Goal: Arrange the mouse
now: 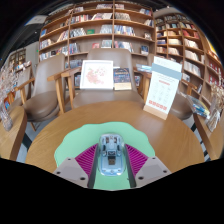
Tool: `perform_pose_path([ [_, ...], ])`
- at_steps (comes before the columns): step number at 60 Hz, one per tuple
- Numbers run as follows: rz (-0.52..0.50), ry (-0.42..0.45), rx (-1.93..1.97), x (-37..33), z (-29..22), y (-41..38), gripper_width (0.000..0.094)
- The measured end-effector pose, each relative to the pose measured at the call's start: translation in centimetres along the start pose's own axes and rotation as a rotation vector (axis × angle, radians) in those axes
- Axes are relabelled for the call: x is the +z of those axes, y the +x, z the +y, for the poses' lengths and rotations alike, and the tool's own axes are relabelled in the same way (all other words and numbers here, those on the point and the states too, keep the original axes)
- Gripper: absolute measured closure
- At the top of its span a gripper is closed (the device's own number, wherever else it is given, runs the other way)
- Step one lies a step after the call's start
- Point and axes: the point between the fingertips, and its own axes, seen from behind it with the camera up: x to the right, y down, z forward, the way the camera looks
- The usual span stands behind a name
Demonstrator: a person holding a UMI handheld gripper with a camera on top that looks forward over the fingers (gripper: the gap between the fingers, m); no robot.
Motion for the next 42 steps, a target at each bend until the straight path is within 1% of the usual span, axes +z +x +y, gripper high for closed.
perform_pose_path([
  [3, -0.005, -0.007, 0.014, -0.1, 0.1, -0.2, 0.0434],
  [4, -0.008, -0.01, 0.015, -0.2, 0.1, -0.2, 0.0402],
  [6, -0.01, -0.014, 0.012, -0.6, 0.1, -0.1, 0.0282],
  [8, -0.003, -0.011, 0.009, -1.3, 0.0, 0.2, 0.0127],
  [9, 0.002, -0.007, 0.007, -1.6, -0.1, 0.4, 0.007],
  [12, 0.014, 0.011, -0.004, -2.9, -0.7, 1.1, 0.0105],
  [15, 0.028, 0.032, -0.01, -4.8, -1.1, 1.8, 0.0084],
  [17, 0.032, 0.044, -0.007, -6.4, -1.2, 2.1, 0.0086],
  [28, -0.013, 0.113, 0.006, -17.1, -0.8, 3.3, 0.0079],
  [34, -0.006, 0.141, 0.004, -22.6, 0.8, 4.6, 0.0079],
  [42, -0.025, 0.135, 0.022, -28.1, 5.2, 5.5, 0.0083],
])
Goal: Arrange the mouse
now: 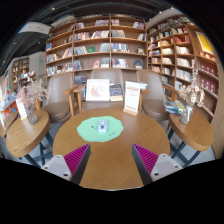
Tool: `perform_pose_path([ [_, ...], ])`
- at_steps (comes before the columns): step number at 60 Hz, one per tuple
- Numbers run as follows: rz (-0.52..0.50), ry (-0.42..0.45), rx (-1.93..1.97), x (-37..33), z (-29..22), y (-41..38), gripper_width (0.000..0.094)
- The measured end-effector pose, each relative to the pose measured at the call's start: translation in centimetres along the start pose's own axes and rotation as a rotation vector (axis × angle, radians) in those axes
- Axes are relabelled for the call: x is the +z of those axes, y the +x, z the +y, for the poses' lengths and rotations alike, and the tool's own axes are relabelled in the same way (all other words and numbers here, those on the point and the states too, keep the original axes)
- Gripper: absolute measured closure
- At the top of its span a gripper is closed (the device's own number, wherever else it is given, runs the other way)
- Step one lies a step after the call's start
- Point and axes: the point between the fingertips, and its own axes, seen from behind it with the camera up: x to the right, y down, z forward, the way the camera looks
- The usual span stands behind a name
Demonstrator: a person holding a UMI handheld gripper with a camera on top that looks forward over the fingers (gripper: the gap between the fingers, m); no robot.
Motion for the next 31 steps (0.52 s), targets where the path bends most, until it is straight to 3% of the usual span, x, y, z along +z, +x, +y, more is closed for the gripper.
perform_pose_path([
  [19, 0.019, -0.034, -0.022, -7.1, 6.9, 2.8, 0.0083],
  [31, 0.06, -0.017, -0.022, -8.1, 7.7, 5.0, 0.0082],
])
